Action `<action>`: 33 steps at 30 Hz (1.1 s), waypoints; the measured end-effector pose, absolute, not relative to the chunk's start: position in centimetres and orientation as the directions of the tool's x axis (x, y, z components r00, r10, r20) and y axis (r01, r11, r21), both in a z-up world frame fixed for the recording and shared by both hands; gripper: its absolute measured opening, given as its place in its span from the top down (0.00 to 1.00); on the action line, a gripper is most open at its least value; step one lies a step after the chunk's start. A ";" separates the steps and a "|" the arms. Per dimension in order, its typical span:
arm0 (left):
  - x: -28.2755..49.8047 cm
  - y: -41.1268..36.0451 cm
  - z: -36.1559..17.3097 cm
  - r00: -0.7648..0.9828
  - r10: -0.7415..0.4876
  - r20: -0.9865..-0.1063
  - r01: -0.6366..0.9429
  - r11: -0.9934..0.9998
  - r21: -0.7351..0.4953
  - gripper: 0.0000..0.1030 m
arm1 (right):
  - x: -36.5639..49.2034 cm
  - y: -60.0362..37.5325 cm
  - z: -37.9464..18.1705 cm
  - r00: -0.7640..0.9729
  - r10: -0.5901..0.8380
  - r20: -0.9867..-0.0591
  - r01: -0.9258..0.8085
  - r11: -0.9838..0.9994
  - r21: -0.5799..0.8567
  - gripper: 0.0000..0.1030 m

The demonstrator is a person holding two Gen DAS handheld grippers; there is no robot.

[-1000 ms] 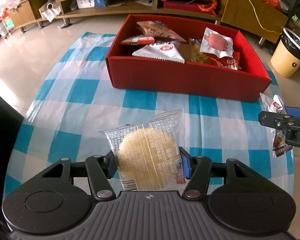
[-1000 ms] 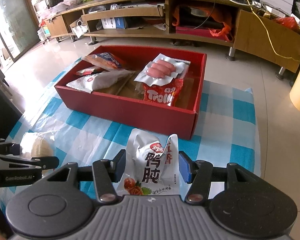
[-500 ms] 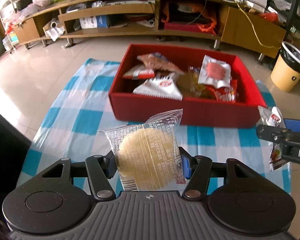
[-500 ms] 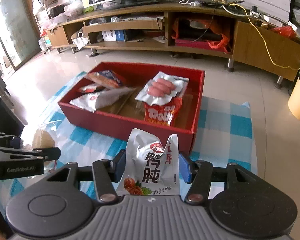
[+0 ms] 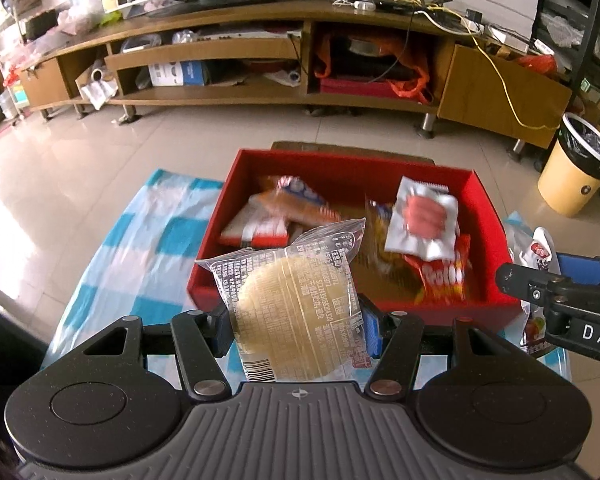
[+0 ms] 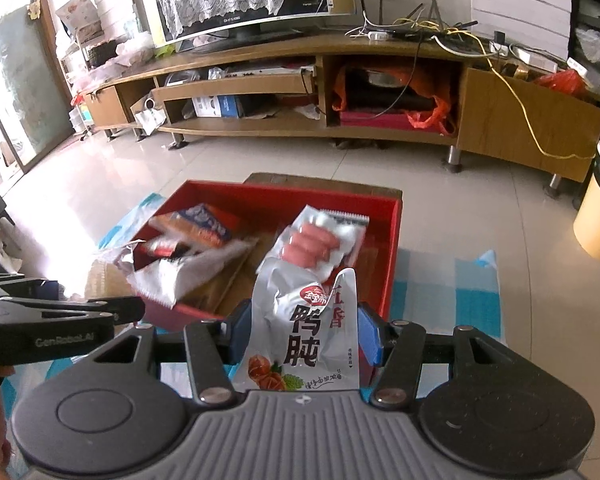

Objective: Organize snacks
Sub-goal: 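Carry the bread bun and white duck-neck bag over the red box, then lower the bun into the box with left gripper while right lowers the white bag, both open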

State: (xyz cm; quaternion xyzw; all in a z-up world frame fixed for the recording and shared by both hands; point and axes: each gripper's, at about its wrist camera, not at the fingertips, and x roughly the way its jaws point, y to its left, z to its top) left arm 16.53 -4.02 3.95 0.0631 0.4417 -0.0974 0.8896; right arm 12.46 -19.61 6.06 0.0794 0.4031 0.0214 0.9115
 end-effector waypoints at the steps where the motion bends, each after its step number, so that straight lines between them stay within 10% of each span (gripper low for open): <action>1: 17.1 -4.2 3.9 0.593 -0.117 -0.797 0.228 0.973 0.027 0.36 | 12.8 -19.7 6.1 0.677 0.101 -0.729 0.027 0.986 0.162 0.51; 26: 23.8 -8.0 1.1 0.603 -0.098 -0.792 0.246 0.967 0.068 0.33 | 21.4 -20.7 1.8 0.690 0.065 -0.721 0.098 0.978 0.182 0.50; 33: 23.7 -7.8 1.5 0.612 -0.094 -0.785 0.229 0.971 0.062 0.16 | 21.1 -21.2 1.7 0.686 0.055 -0.726 0.115 0.976 0.182 0.47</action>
